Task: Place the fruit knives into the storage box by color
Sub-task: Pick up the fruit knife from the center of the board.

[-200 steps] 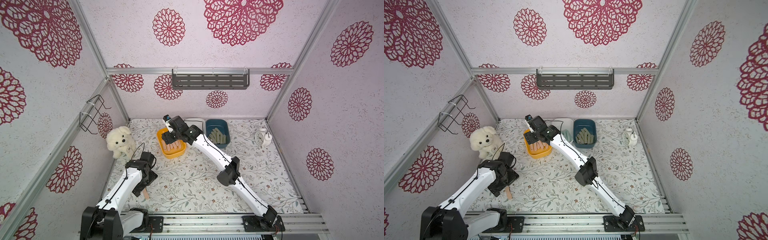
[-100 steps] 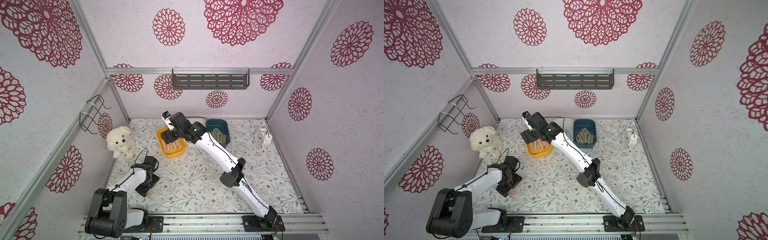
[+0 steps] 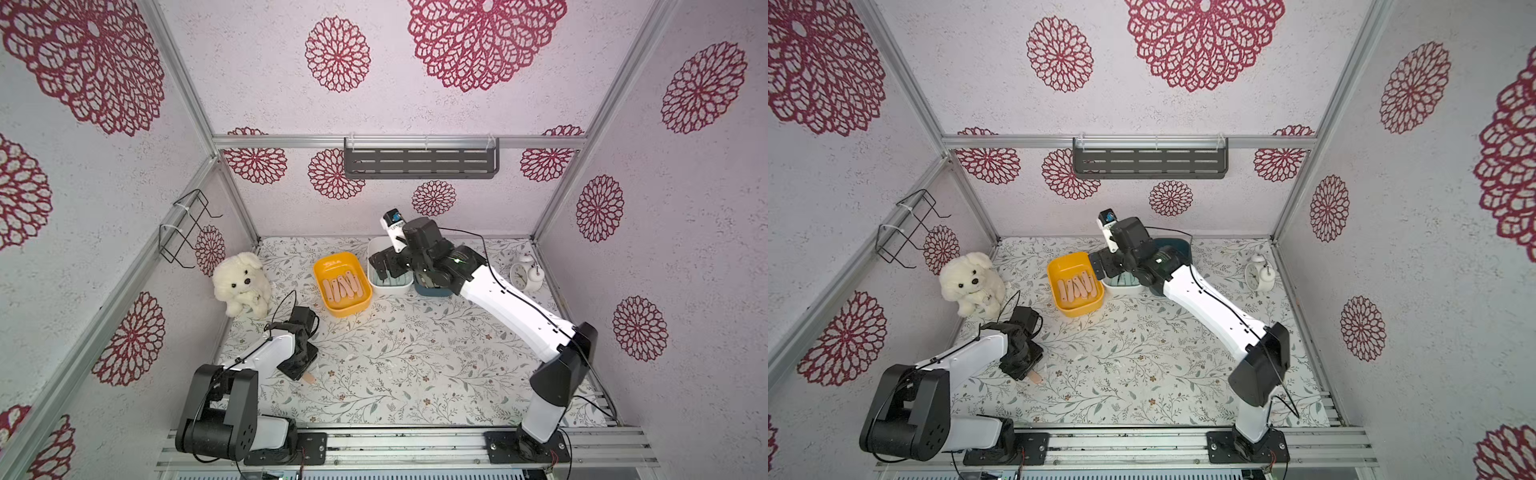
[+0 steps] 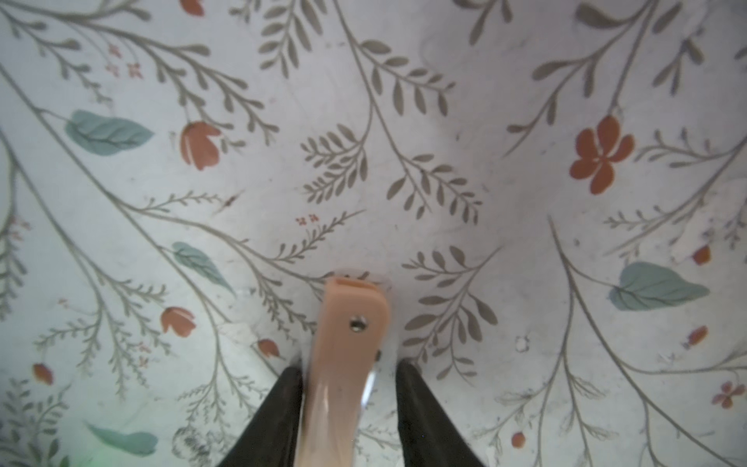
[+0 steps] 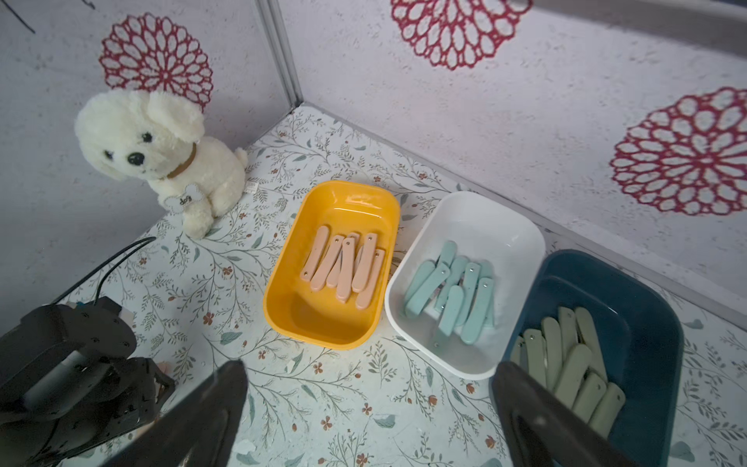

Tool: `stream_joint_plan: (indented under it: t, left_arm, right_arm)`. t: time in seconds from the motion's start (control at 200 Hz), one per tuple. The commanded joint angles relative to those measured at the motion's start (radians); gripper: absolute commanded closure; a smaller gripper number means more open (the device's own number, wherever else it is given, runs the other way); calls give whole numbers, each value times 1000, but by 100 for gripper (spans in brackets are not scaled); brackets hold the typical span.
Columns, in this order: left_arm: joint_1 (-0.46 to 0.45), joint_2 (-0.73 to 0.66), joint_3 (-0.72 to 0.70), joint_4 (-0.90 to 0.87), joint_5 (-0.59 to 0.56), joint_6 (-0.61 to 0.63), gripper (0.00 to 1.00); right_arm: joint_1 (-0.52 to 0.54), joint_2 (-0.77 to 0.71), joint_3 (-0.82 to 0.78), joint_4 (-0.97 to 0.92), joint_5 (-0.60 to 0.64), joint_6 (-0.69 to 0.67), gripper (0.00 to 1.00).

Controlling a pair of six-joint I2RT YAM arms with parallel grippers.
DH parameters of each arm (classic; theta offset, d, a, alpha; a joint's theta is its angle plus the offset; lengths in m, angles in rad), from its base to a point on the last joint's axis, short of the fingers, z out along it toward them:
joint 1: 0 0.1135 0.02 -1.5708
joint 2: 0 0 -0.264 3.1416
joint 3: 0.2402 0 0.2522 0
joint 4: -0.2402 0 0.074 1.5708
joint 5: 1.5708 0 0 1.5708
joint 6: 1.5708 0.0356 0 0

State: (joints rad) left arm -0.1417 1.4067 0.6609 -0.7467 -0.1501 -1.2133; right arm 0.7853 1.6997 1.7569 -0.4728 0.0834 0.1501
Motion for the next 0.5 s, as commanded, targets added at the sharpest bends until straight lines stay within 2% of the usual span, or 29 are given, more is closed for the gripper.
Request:
stream_joint_plan:
  t: [0.0, 0.115, 0.205, 0.495]
  left_arm:
    - [-20, 52, -27, 35, 39, 11, 64]
    - [-57, 65, -27, 35, 37, 13, 67]
    - [-92, 73, -36, 32, 34, 5, 74]
    - [-177, 37, -22, -38, -16, 7, 84]
  right_arm:
    - [11, -88, -200, 113, -20, 61, 1]
    - [-5, -168, -354, 140, -12, 81, 1]
    - [-28, -215, -431, 154, -13, 91, 1]
    - [-42, -245, -493, 162, -7, 100, 1]
